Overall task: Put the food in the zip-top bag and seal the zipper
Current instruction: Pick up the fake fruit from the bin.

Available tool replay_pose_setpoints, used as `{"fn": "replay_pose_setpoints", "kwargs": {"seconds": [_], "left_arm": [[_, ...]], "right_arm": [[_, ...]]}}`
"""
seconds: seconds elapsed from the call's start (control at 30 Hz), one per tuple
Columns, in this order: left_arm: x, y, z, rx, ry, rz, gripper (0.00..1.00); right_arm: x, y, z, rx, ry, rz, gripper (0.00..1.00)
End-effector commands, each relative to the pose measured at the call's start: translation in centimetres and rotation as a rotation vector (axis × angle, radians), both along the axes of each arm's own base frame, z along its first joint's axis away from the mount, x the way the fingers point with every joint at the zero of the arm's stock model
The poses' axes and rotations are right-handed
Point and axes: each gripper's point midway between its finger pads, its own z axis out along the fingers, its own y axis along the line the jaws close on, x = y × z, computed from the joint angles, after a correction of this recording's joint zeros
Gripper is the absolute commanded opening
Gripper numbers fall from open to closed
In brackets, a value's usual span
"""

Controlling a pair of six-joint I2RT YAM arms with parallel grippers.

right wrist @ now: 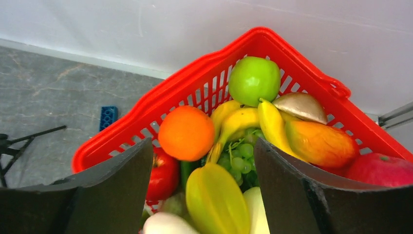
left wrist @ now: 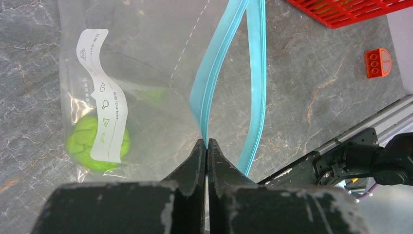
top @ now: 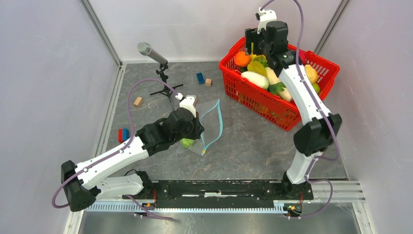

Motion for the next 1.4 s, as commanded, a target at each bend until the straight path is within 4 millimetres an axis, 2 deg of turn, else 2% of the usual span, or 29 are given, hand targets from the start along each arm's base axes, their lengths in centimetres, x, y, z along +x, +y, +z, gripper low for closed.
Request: {"fn": "replay_pose_setpoints", "kwargs": {"seconds": [0.0, 0.03, 0.2, 0.27, 0.37, 0.47, 0.5, 0.53, 0.63, 0.77, 0.87, 0.93, 1.07, 1.2, 1.37], "left_arm": [[0.4, -0.3, 1.1, -0.034, -0.039, -0.013, 0.02], [0.3, -0.3, 1.0, -0.032, -0.038, -0.015, 0.02], [0.4, 0.0, 1.0, -0.029, -0.038, -0.009, 0.02], [0.4, 0.0, 1.0, -0.027, -0.038, -0.011, 0.02], [0.3, 0.0, 0.9, -0.028, -0.034, -0.013, 0.02], [0.1, 0.0, 0.8, -0.035, -0.027, -0.016, 0.02], [0.1, 0.0, 0.8, -0.036, -0.027, -0.018, 0.02], [0.0, 0.1, 0.8, -0.036, -0.025, -0.016, 0.02], [0.0, 0.5, 0.7, -0.030, -0.026, -0.003, 0.02], [0.0, 0.8, 0.9, -0.029, -0.031, 0.003, 0.02], [0.0, 0.7, 1.0, -0.032, -0.030, 0.002, 0.02], [-0.1, 0.6, 0.9, -0.030, -0.027, -0.001, 0.02], [0.0, 0.3, 1.0, -0.030, -0.026, -0.012, 0.02], [0.0, 0.1, 1.0, -0.039, -0.024, -0.013, 0.02], [0.1, 0.1, 1.1, -0.042, -0.025, -0.011, 0.02]], "right_arm": [[2.4, 1.0, -1.4, -0.023, 0.046, 0.087, 0.80], [3.1, 1.0, -2.6, -0.029, 0.079, 0.087, 0.80], [4.0, 3.0, -7.5, -0.098, 0.174, 0.245, 0.82], [4.1, 3.8, -8.9, -0.113, 0.195, 0.303, 0.84], [5.1, 3.2, -10.9, -0.142, 0.227, 0.261, 0.87], [6.4, 3.4, -12.5, -0.157, 0.222, 0.272, 0.87], [6.8, 3.5, -12.7, -0.162, 0.214, 0.272, 0.86], [7.2, 3.5, -12.9, -0.164, 0.209, 0.266, 0.81], [7.4, 3.8, -11.8, -0.125, 0.180, 0.258, 0.64], [5.9, 4.4, -7.4, -0.053, 0.067, 0.281, 0.53], [4.1, 4.3, -3.1, -0.018, -0.011, 0.290, 0.52], [2.7, 3.8, -1.0, -0.009, -0.057, 0.283, 0.52], [-0.1, 2.7, 1.7, 0.001, -0.126, 0.260, 0.53], [-3.9, 3.0, 2.0, 0.054, -0.117, 0.317, 0.51], [-11.6, 5.6, 0.0, 0.226, -0.119, 0.515, 0.51]]}}
